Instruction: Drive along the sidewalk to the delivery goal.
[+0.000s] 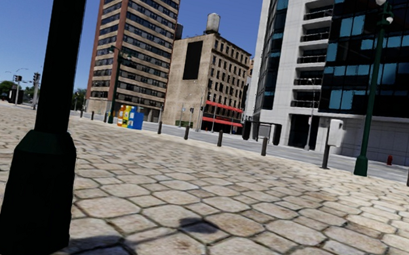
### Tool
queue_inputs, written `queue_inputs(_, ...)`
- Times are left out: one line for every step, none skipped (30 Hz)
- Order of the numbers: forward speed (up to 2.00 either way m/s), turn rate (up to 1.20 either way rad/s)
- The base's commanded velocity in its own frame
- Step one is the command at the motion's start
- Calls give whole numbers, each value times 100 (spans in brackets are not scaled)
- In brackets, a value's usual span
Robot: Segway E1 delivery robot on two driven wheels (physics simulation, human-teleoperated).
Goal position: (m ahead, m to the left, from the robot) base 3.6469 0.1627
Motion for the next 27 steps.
queue_inputs(200, 0)
queue_inputs(200, 0)
queue_inputs(200, 0)
queue_inputs(200, 0)
queue_inputs(200, 0)
queue_inputs(200, 0)
queue_inputs(200, 0)
queue_inputs(200, 0)
queue_inputs(200, 0)
queue_inputs(200, 0)
queue_inputs(200, 0)
queue_inputs(200, 0)
queue_inputs(200, 0)
queue_inputs(200, 0)
queue_inputs(200, 0)
queue_inputs(200, 0)
queue_inputs(200, 0)
queue_inputs(200, 0)
queue_inputs(200, 0)
queue_inputs(200, 0)
queue_inputs(200, 0)
queue_inputs(200, 0)
queue_inputs(200, 0)
queue_inputs(200, 0)
queue_inputs(200, 0)
queue_inputs(200, 0)
queue_inputs(200, 0)
